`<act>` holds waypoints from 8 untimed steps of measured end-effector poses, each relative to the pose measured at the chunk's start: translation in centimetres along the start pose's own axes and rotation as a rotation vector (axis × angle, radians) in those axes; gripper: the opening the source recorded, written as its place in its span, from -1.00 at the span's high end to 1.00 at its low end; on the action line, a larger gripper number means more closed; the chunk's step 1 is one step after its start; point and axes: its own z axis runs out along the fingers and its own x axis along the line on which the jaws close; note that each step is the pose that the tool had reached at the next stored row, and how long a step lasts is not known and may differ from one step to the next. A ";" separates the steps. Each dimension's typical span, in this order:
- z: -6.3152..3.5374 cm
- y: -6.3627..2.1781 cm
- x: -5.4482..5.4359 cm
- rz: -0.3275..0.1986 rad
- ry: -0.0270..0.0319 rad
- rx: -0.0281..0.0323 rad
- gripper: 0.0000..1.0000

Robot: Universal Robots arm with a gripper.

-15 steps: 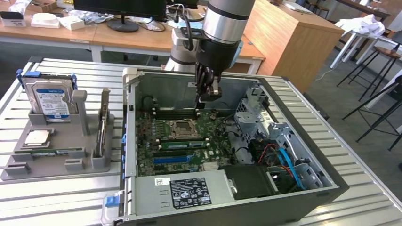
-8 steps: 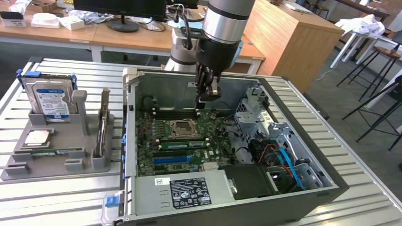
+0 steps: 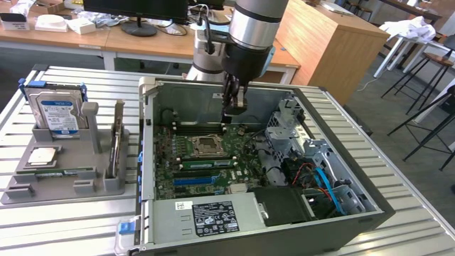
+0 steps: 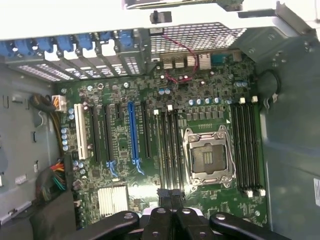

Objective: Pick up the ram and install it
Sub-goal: 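Press down the ram until it locks into place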

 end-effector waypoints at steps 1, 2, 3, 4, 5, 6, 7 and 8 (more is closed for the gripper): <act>0.00 0.01 0.0 0.013 -0.0001 0.0002 0.80; 0.00 0.01 0.0 0.026 -0.0002 0.0005 0.80; 0.00 0.02 0.0 0.038 -0.0004 0.0007 0.80; 0.01 0.02 0.0 0.051 -0.0006 0.0010 0.80; 0.01 0.03 0.0 0.064 -0.0007 0.0013 0.80; 0.01 0.03 0.0 0.076 -0.0009 0.0015 0.80; 0.01 0.03 0.0 0.089 -0.0010 0.0017 0.80; 0.02 0.04 0.0 0.101 -0.0012 0.0020 0.80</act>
